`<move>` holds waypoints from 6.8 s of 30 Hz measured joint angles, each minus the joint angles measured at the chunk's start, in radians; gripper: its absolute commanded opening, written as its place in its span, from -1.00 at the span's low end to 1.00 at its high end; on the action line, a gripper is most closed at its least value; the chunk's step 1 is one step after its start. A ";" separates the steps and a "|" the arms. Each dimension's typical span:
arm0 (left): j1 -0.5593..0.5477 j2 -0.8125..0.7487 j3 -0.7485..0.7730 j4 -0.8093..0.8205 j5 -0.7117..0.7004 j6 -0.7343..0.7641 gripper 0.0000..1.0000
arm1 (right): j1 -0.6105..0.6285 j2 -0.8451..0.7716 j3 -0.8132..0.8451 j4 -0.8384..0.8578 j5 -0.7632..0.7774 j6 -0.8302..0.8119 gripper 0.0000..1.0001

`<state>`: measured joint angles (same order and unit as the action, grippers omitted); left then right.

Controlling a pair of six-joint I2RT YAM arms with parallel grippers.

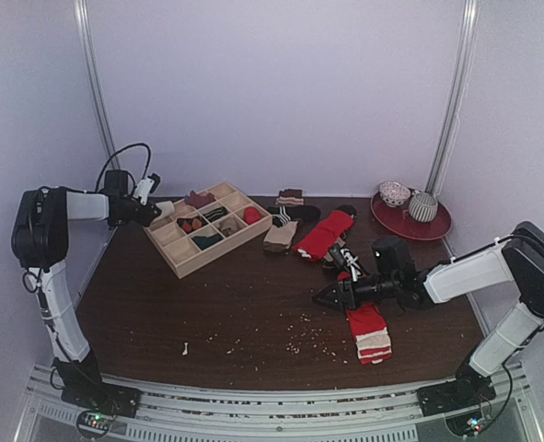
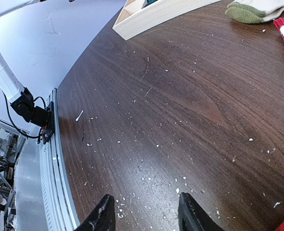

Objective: Roll the socks
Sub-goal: Place a pair of socks in the storage box, then adjust the pair of socks in the storage box, then adjust the sock at the center of the board.

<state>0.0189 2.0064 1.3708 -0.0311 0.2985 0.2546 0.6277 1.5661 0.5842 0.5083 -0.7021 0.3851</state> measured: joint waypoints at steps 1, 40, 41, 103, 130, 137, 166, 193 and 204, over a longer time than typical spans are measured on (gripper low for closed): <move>0.000 0.000 -0.001 -0.003 0.000 0.007 -1.00 | 0.000 0.000 0.000 -0.002 -0.001 -0.002 -0.10; 0.079 0.232 0.363 -0.403 0.094 0.394 -1.00 | 0.000 0.054 -0.003 -0.011 -0.035 -0.049 -0.21; 0.078 0.238 0.377 -0.418 0.089 0.398 -1.00 | 0.000 0.054 -0.003 -0.013 -0.035 -0.049 -0.21; 0.003 0.213 0.613 -0.596 -0.208 0.217 -0.41 | 0.000 0.024 -0.010 -0.048 -0.022 -0.037 -0.24; -0.036 0.270 0.574 -0.723 -0.230 0.211 -0.86 | 0.000 0.024 -0.022 -0.027 -0.022 -0.036 -0.25; -0.043 0.291 0.588 -0.734 -0.370 0.202 -0.95 | 0.000 0.026 -0.024 -0.020 -0.023 -0.026 -0.25; -0.051 0.073 0.498 -0.544 -0.324 0.129 0.96 | 0.000 -0.056 -0.020 -0.109 0.040 -0.032 -0.14; -0.317 -0.584 -0.325 0.322 0.012 -0.204 0.97 | -0.006 -0.530 0.077 -0.676 0.945 0.010 -0.16; -0.440 -0.701 -0.554 0.397 0.026 -0.292 0.97 | 0.014 -0.438 -0.094 -0.624 0.746 0.156 -0.28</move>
<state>-0.4213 1.3056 0.8169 0.3664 0.3244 -0.0372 0.6422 1.1282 0.4900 -0.1154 0.0437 0.5411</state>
